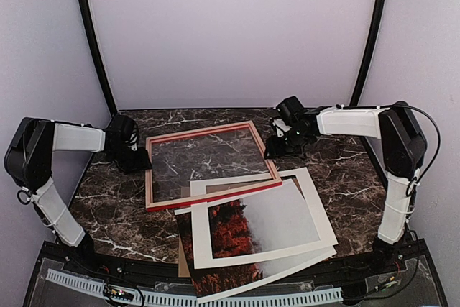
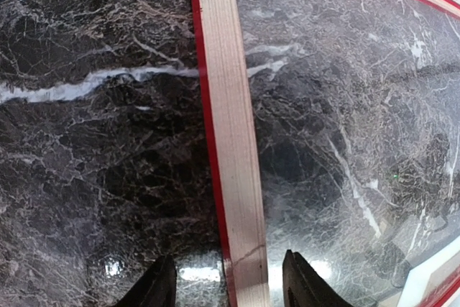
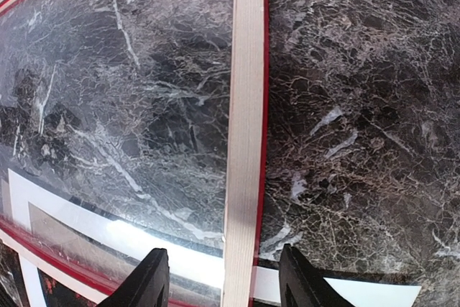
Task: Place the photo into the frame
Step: Frame the body at the center of the board.
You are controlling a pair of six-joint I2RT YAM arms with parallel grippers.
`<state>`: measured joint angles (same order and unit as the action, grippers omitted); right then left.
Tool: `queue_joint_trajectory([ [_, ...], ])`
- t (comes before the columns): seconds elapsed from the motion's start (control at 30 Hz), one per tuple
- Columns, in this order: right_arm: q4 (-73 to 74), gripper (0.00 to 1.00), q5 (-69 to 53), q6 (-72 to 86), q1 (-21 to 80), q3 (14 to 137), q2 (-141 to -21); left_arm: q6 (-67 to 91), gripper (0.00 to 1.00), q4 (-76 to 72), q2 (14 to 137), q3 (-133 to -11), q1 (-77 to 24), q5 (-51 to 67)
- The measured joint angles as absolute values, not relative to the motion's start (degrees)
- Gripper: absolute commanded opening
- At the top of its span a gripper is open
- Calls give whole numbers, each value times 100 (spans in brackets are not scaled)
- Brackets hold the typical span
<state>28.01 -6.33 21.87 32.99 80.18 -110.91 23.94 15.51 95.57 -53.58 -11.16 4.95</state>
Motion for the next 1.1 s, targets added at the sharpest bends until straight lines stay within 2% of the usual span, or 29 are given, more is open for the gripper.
queue_joint_trajectory([
  [0.33,2803,38,-617,2001,3299,8145,-11472,2458,39,1435,9662,-5358,-1116,489],
  [0.63,2845,15,-617,1957,3299,8318,-11764,2596,27,1201,9673,-5356,-1116,523],
  [0.97,3041,0,-469,1933,3299,8667,-11942,2679,17,1083,9754,-5422,-1116,486],
  [1.1,3055,0,-419,1981,3297,8833,-12066,2683,18,1081,9924,-5629,-1109,375],
])
